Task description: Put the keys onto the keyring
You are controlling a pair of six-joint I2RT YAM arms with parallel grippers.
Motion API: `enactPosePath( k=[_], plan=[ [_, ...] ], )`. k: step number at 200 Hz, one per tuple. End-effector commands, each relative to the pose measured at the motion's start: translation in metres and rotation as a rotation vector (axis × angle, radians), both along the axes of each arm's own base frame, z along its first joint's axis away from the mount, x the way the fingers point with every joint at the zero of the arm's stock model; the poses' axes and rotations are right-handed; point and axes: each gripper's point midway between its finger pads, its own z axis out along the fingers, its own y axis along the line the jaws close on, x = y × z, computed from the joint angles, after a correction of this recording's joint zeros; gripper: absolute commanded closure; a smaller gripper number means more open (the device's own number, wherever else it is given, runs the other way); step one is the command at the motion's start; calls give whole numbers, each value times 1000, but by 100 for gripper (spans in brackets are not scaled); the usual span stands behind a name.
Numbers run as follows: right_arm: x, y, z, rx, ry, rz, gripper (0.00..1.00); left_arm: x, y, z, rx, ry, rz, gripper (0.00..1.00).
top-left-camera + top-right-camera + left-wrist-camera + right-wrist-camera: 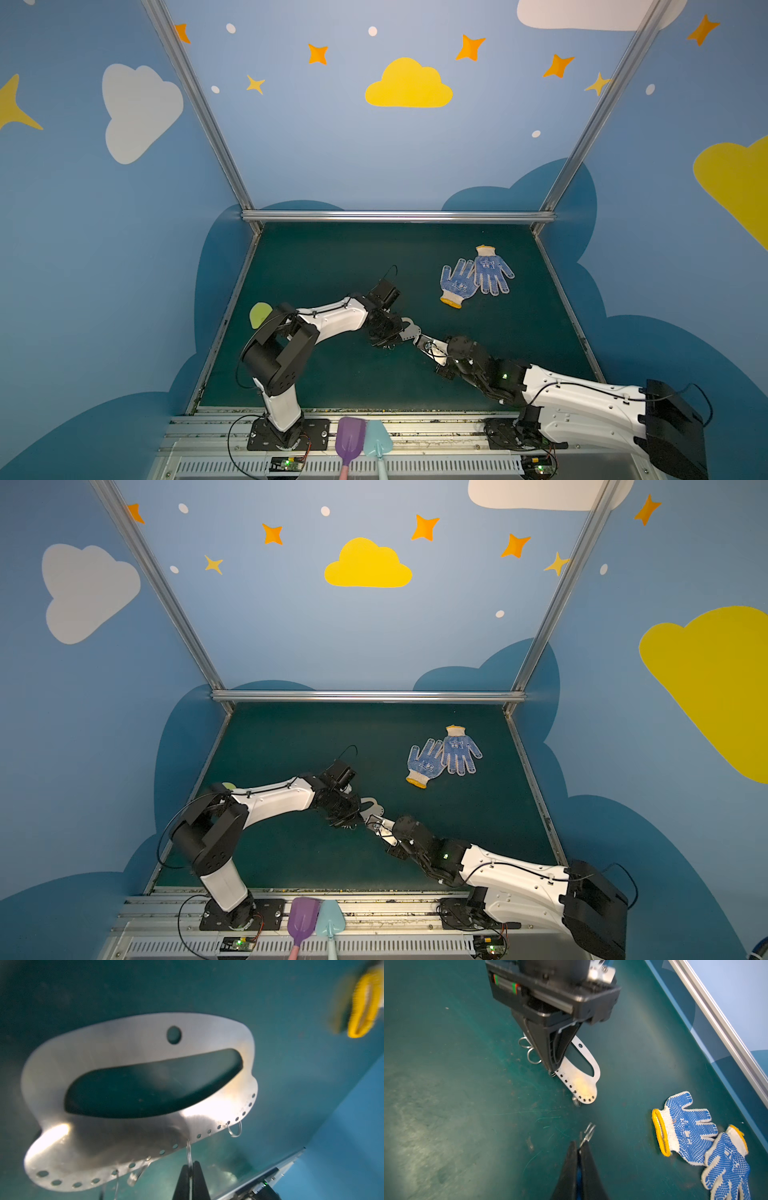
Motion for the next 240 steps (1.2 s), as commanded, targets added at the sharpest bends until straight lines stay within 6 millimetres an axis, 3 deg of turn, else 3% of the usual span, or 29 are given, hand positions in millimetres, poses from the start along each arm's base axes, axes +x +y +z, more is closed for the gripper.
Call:
enactPosePath(
  k=[1,18,28,35,81,128,154,201,240],
  plan=[
    [2,3,14,30,-16,-7,100,-3,6,-9,54,14,-28,96],
    [3,3,14,32,-19,-10,100,-3,6,-11,61,19,-31,95],
    [3,3,15,32,-20,-10,100,-2,7,-11,71,16,-29,82],
    [3,3,15,33,-21,-11,100,-1,8,-12,78,14,-28,77],
    [2,2,17,43,-26,-12,100,5,8,-12,91,-4,-25,68],
    [3,2,21,57,-34,-14,100,8,6,-18,97,4,-26,66],
    [3,1,23,62,-38,-16,100,7,4,-23,93,10,-28,69],
    [2,0,21,54,-34,-12,100,8,2,-23,94,11,-41,96],
    [2,2,14,38,-21,-7,100,10,1,-16,81,0,-46,96]
  ],
)
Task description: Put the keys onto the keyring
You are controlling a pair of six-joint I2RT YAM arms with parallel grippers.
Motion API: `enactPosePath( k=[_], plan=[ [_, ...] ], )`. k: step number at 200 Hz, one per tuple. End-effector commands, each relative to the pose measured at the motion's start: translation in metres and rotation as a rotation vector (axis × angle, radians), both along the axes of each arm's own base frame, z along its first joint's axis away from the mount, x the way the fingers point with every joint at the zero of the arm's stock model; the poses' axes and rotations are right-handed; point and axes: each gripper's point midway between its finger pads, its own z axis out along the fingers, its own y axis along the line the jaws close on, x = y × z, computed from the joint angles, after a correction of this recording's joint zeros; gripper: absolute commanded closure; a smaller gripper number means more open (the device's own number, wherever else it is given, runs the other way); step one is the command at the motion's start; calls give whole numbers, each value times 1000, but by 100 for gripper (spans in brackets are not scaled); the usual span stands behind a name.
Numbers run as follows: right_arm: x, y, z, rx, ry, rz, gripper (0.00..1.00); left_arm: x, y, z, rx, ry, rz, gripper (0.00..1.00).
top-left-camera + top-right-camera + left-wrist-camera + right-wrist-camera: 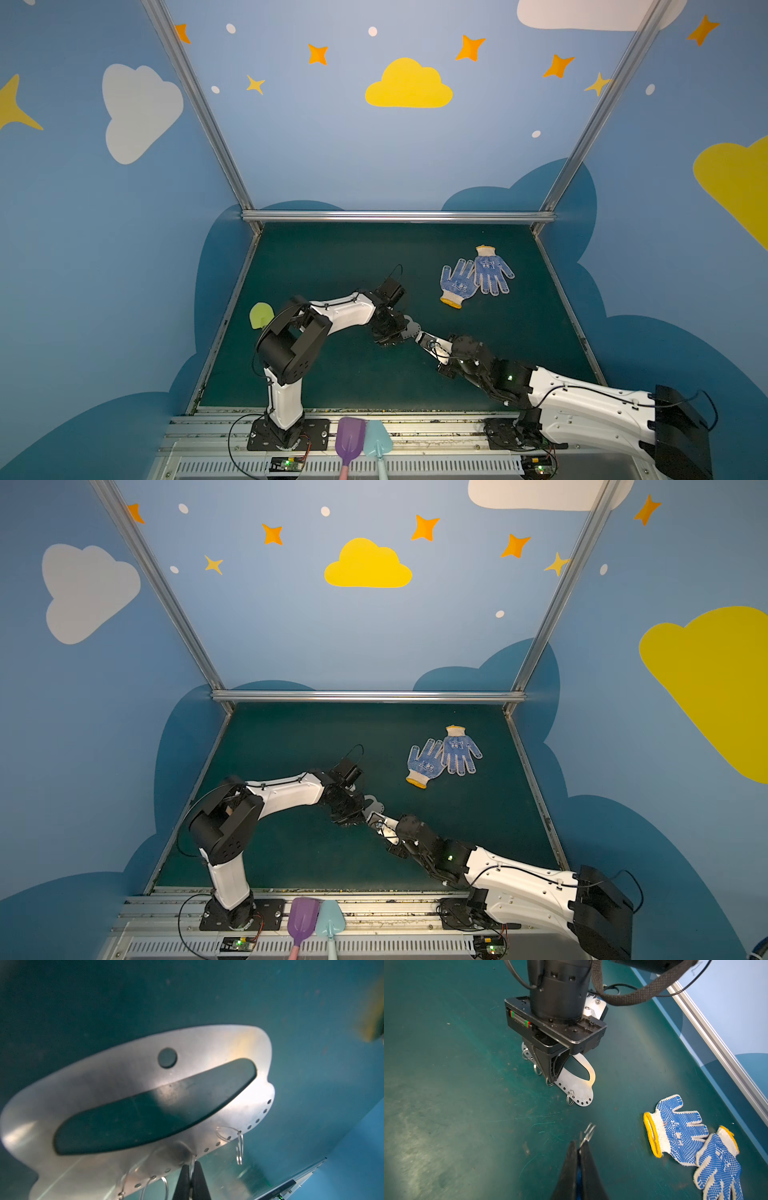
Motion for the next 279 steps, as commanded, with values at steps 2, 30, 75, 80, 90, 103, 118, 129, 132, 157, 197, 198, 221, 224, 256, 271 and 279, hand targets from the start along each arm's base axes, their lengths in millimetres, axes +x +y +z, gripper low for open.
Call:
enactPosePath(
  k=[2,30,75,80,90,103,118,129,132,157,197,198,221,224,256,271,279],
  plan=[
    [0,4,2,2,4,1,100,-2,6,-3,28,10,-12,96],
    [-2,11,-7,-40,17,44,100,0,6,11,-4,-11,-13,96],
    [8,28,-22,-110,-5,100,100,6,3,29,-82,-35,-10,96],
    [9,29,-23,-116,-10,107,100,6,3,30,-89,-35,-9,96],
    [13,32,-25,-120,-24,116,100,6,2,32,-100,-35,-8,96],
    [16,37,-28,-120,-26,137,100,7,1,33,-117,-36,-6,96],
    [20,43,-32,-130,-33,154,100,7,0,35,-133,-36,-7,96],
    [22,48,-37,-144,-46,173,100,7,-1,36,-142,-35,-9,96],
    [23,49,-38,-148,-50,177,100,7,-1,37,-144,-35,-9,96],
    [27,58,-51,-196,-53,211,100,7,-2,39,-157,-36,-8,96],
    [29,66,-61,-217,-74,236,100,8,-4,41,-176,-29,-5,96],
    [30,66,-61,-218,-75,235,100,8,-4,40,-177,-28,-5,96],
    [33,67,-62,-231,-92,232,100,9,-6,43,-192,-28,-2,96],
    [34,67,-62,-231,-96,228,100,9,-6,44,-192,-29,-4,96],
    [40,68,-61,-241,-114,205,100,9,-6,44,-193,-29,-1,96],
    [41,69,-58,-233,-95,190,100,9,-6,44,-192,-25,2,96],
    [38,70,-54,-213,-80,195,100,9,-5,43,-192,-24,7,96]
  ],
)
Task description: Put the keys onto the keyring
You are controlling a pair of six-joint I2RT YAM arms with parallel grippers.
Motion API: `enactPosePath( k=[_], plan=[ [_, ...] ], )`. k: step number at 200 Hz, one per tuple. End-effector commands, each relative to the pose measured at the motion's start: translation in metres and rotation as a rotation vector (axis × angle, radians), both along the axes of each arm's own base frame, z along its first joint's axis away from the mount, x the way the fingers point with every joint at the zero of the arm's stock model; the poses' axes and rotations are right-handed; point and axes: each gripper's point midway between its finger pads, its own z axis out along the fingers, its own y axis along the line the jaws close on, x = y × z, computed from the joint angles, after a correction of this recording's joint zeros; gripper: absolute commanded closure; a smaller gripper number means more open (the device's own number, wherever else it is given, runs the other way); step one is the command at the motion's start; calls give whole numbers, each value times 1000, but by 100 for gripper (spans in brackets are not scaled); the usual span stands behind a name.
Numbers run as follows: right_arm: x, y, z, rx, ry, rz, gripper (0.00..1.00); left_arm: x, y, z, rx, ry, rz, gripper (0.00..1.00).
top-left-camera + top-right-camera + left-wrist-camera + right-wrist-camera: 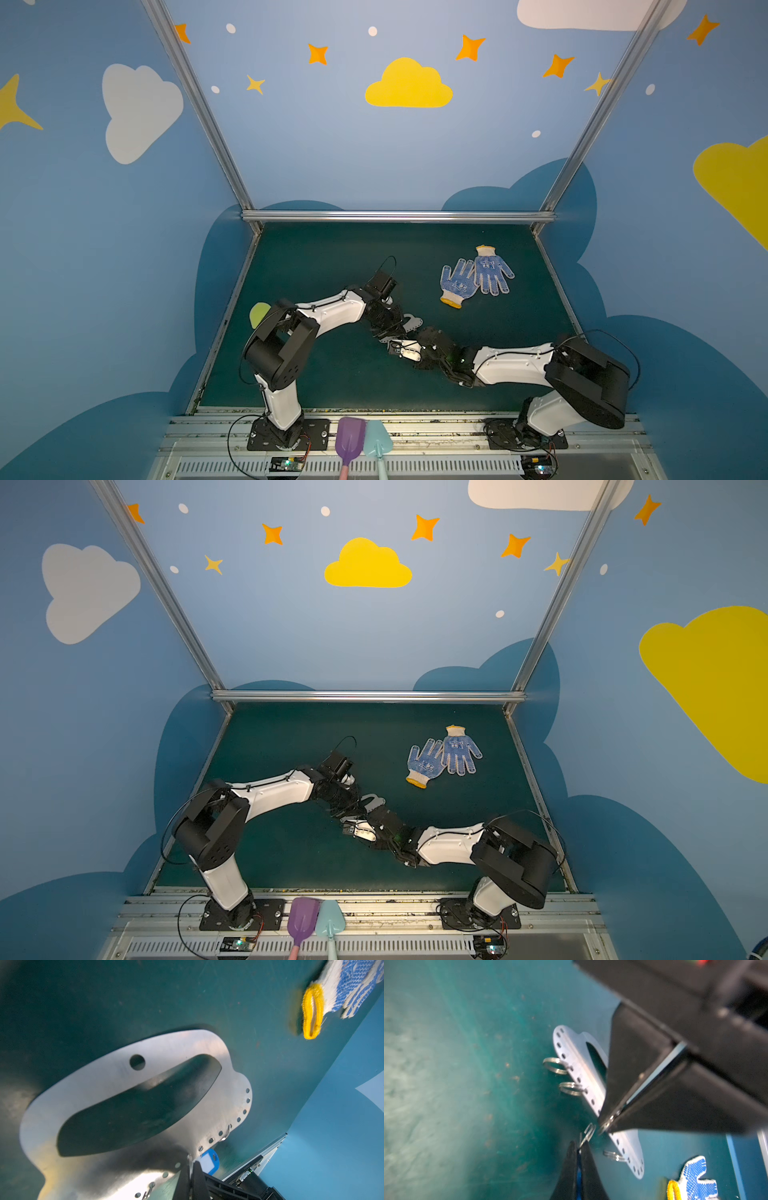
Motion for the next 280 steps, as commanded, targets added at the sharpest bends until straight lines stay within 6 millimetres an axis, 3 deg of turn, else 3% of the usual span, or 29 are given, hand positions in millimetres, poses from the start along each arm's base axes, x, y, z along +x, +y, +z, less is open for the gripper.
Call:
enactPosePath(
  k=[1,40,45,73,100,121,181,229,280],
  plan=[
    [4,9,17,51,5,-18,100,1,1,9,-23,-9,11,96],
    [-52,-3,50,120,322,64,100,7,12,9,-31,-8,52,96],
    [-57,-1,64,148,352,83,100,8,13,10,-31,-10,54,96],
    [-95,-18,104,240,573,149,100,12,15,12,-38,-19,58,96],
    [-110,-31,147,389,649,212,100,15,14,15,-43,-27,56,96],
    [-112,-39,163,439,630,231,100,15,13,15,-46,-28,55,96],
    [-108,-37,167,495,733,175,100,16,13,19,-49,-40,60,96],
    [-87,-27,165,580,951,20,100,19,11,22,-57,-47,63,96],
    [-57,-17,130,561,1200,-188,100,20,11,25,-61,-62,64,96]
  ],
)
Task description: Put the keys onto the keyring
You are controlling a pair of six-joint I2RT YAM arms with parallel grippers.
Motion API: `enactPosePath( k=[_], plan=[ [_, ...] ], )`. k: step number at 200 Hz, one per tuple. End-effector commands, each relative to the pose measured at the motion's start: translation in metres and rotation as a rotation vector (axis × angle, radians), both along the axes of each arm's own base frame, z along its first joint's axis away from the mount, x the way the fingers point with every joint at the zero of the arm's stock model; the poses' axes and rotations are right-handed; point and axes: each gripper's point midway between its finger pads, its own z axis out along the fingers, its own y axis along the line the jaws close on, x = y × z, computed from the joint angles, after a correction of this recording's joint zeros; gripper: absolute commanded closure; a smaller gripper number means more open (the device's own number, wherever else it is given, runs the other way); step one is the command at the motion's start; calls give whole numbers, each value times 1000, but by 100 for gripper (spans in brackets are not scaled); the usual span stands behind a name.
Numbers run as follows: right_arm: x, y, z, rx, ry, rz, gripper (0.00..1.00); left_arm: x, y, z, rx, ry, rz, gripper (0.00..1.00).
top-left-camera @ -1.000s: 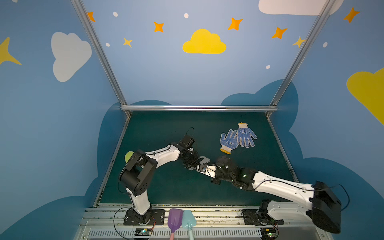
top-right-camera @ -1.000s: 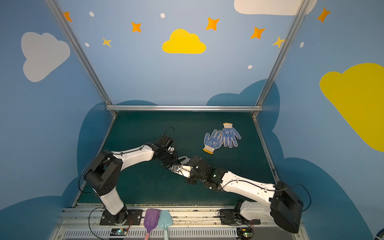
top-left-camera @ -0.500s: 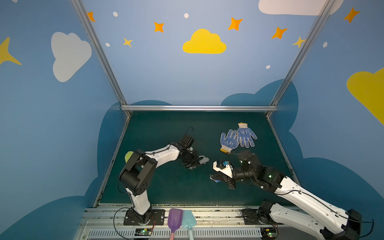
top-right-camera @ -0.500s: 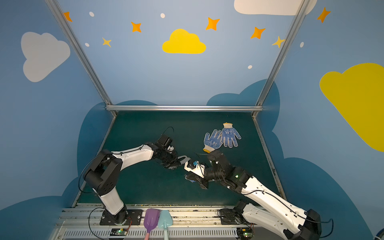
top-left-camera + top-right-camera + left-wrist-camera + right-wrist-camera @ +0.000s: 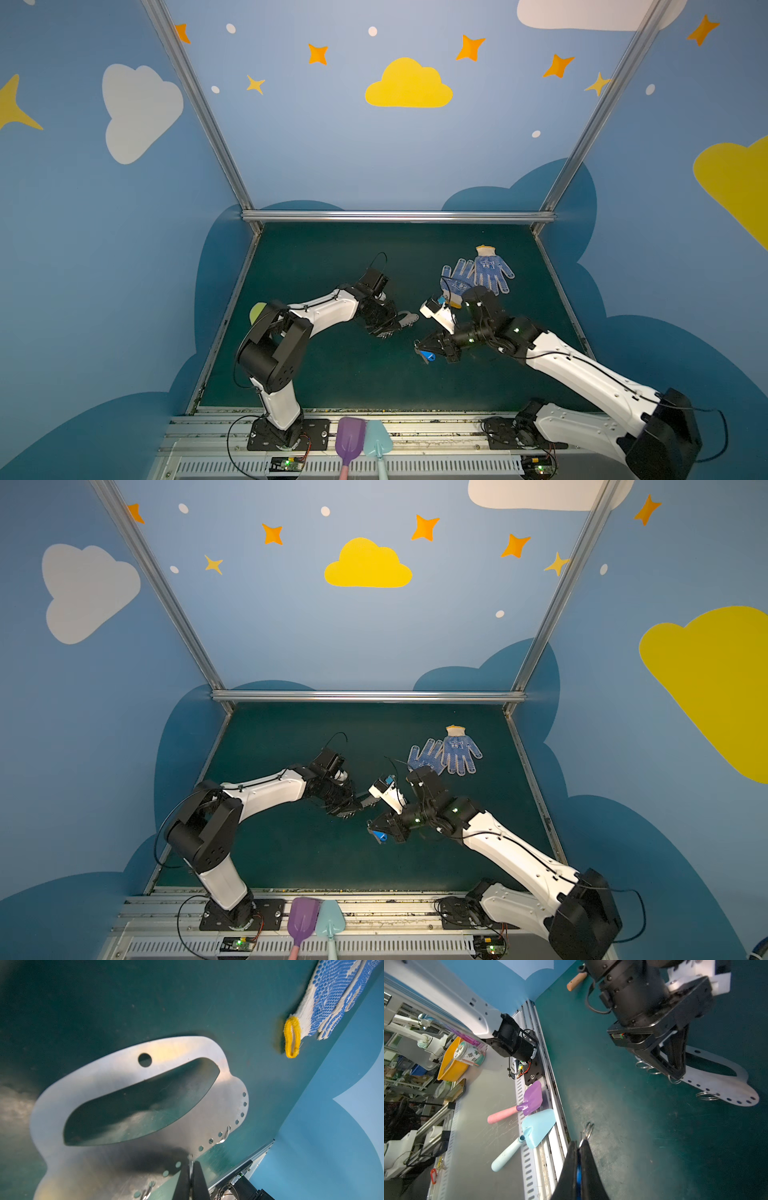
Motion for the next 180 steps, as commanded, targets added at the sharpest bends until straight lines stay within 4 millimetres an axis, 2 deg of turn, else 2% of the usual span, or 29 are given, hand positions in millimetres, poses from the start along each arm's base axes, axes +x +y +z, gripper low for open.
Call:
enactPosePath(
  k=[1,29,63,86,129,180],
  plan=[
    [8,10,-1,27,174,-29,100,7,-3,18,-29,-51,1,96],
    [14,27,-18,59,371,6,100,9,-4,23,-44,-71,2,96],
    [22,38,-41,69,486,3,100,10,-5,29,-58,-109,-2,96],
    [28,40,-54,76,524,-11,100,10,-5,31,-70,-122,-10,96],
    [52,38,-77,104,567,-87,100,8,-4,30,-72,-129,-9,96],
    [61,31,-90,125,604,-136,100,5,-5,26,-76,-124,-7,96]
  ],
)
